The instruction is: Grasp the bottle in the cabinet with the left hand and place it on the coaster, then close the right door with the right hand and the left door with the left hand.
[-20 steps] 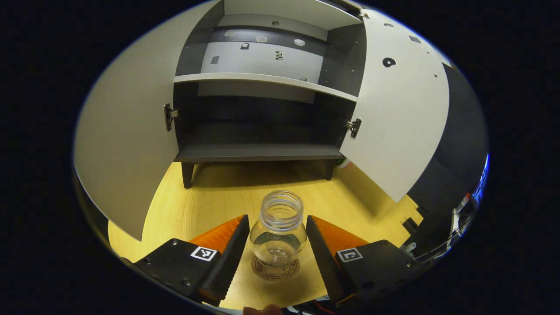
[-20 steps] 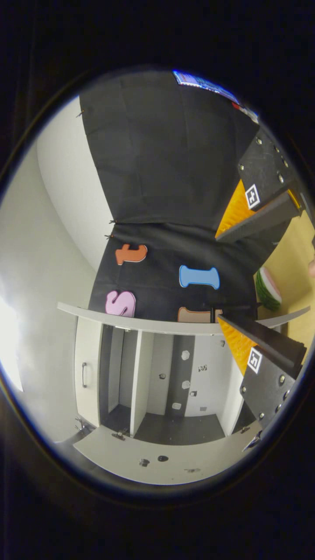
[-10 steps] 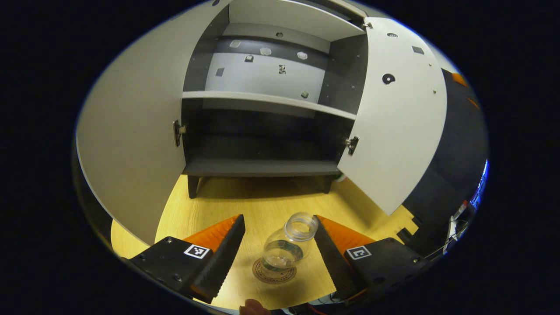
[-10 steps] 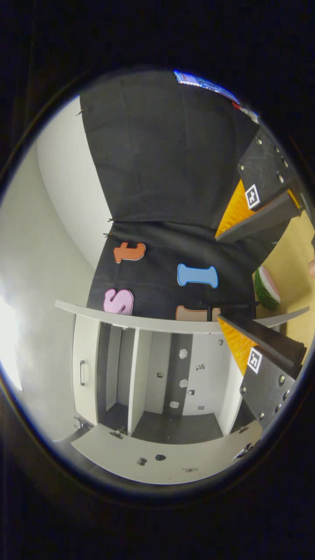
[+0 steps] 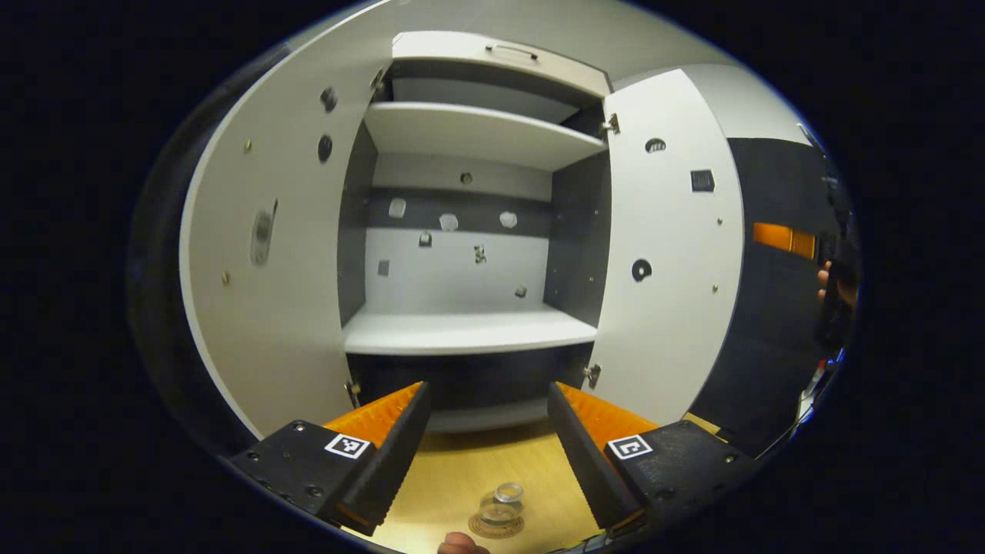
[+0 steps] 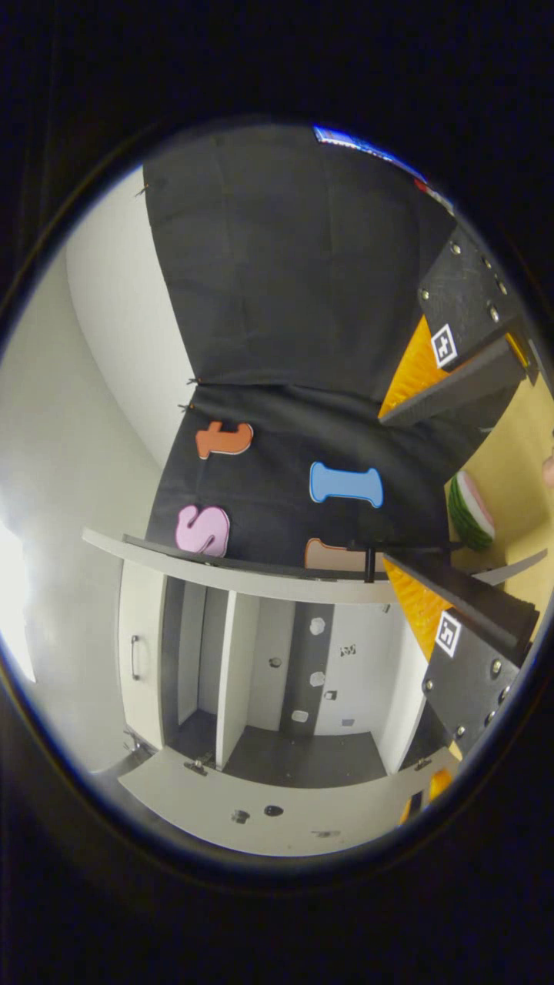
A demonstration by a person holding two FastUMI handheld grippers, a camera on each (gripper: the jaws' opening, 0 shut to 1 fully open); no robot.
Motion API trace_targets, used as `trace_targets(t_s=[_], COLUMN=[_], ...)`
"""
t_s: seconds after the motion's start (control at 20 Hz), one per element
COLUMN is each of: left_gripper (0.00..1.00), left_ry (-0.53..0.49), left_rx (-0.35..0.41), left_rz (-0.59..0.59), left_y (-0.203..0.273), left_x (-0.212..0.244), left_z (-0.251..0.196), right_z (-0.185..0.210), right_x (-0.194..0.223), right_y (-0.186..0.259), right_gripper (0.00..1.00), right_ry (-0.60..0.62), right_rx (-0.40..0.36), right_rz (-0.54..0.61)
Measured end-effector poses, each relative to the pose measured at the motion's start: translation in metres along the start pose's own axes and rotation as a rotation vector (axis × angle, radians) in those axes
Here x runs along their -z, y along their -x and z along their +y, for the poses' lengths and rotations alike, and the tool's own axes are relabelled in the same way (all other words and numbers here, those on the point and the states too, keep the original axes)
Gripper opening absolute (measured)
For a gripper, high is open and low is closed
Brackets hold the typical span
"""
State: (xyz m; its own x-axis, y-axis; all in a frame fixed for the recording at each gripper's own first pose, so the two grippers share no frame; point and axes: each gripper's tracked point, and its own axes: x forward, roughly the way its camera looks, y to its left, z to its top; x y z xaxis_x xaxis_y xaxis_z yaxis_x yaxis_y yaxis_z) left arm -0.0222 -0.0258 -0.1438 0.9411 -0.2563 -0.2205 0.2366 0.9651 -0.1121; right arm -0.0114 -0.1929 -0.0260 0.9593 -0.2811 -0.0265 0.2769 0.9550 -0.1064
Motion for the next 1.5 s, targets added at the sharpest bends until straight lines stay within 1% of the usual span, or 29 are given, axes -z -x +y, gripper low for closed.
trace_targets(t_s=[0.05,0.1,0.2,0.3,0.35,0.4,0.45,0.5,0.6,0.65,0.7,0.75,0.8,0.85,0.9,1.05,1.1,1.15,1.25,1.3,1.35,1.4,1.45,1.5], left_gripper=[0.96,0.96,0.96,0.96,0.96,0.96,0.96,0.96,0.96,0.96,0.96,0.92,0.96,0.96,0.96,0.96,0.96,0.96,0.96,0.96,0.96,0.92,0.96,0.96], left_ry=[-0.002,0.001,0.006,0.010,0.011,0.009,0.009,0.010,0.018,0.029,0.043,0.054,0.065,0.074,0.082,0.104,0.104,0.102,0.100,0.100,0.100,0.101,0.103,0.106], left_rx=[-0.002,-0.009,-0.039,-0.069,-0.080,-0.091,-0.099,-0.105,-0.118,-0.122,-0.127,-0.133,-0.140,-0.146,-0.150,-0.171,-0.185,-0.200,-0.227,-0.244,-0.260,-0.278,-0.297,-0.316], left_rz=[-0.034,-0.052,-0.059,-0.061,-0.063,-0.059,-0.057,-0.056,-0.057,-0.058,-0.058,-0.053,-0.053,-0.052,-0.054,-0.054,-0.053,-0.053,-0.056,-0.055,-0.052,-0.049,-0.047,-0.047], left_y=[0.006,0.009,0.017,0.025,0.028,0.033,0.038,0.041,0.046,0.048,0.050,0.050,0.051,0.052,0.054,0.064,0.067,0.071,0.078,0.082,0.086,0.090,0.094,0.097], left_x=[-0.017,-0.028,-0.036,-0.041,-0.041,-0.041,-0.040,-0.040,-0.039,-0.038,-0.037,-0.035,-0.034,-0.034,-0.034,-0.032,-0.031,-0.030,-0.029,-0.028,-0.026,-0.024,-0.022,-0.021], left_z=[-0.002,0.000,0.007,0.014,0.017,0.019,0.020,0.021,0.022,0.022,0.022,0.023,0.025,0.027,0.028,0.032,0.036,0.039,0.046,0.051,0.055,0.060,0.066,0.072], right_z=[0.002,0.004,0.013,0.013,0.015,0.018,0.022,0.028,0.047,0.058,0.068,0.079,0.090,0.099,0.108,0.130,0.137,0.146,0.168,0.179,0.190,0.199,0.210,0.219], right_x=[0.000,0.000,0.002,0.001,0.001,0.001,0.001,0.000,-0.001,-0.002,-0.001,-0.002,-0.002,-0.003,-0.003,0.000,0.002,0.001,0.006,0.008,0.009,0.010,0.011,0.012], right_y=[-0.004,-0.005,-0.008,-0.008,-0.007,-0.007,-0.007,-0.008,-0.005,-0.004,-0.003,-0.002,0.000,0.000,-0.001,-0.007,-0.009,-0.010,-0.010,-0.012,-0.014,-0.016,-0.019,-0.023], right_gripper=[0.97,0.99,0.99,1.00,0.93,0.92,0.96,0.92,0.92,0.96,0.96,0.93,0.96,0.96,0.93,0.93,0.96,0.92,0.93,0.96,0.96,0.93,0.93,0.97], right_ry=[-0.007,-0.018,-0.046,-0.043,-0.036,-0.035,-0.037,-0.039,-0.049,-0.059,-0.071,-0.084,-0.091,-0.096,-0.102,-0.116,-0.110,-0.111,-0.133,-0.143,-0.151,-0.158,-0.160,-0.157], right_rx=[-0.011,-0.021,-0.058,-0.074,-0.086,-0.104,-0.126,-0.152,-0.218,-0.258,-0.298,-0.333,-0.365,-0.392,-0.416,-0.468,-0.477,-0.493,-0.536,-0.557,-0.574,-0.588,-0.601,-0.605], right_rz=[0.007,0.012,0.025,0.031,0.032,0.033,0.036,0.037,0.040,0.044,0.047,0.054,0.056,0.058,0.061,0.076,0.081,0.082,0.098,0.108,0.114,0.117,0.122,0.125])
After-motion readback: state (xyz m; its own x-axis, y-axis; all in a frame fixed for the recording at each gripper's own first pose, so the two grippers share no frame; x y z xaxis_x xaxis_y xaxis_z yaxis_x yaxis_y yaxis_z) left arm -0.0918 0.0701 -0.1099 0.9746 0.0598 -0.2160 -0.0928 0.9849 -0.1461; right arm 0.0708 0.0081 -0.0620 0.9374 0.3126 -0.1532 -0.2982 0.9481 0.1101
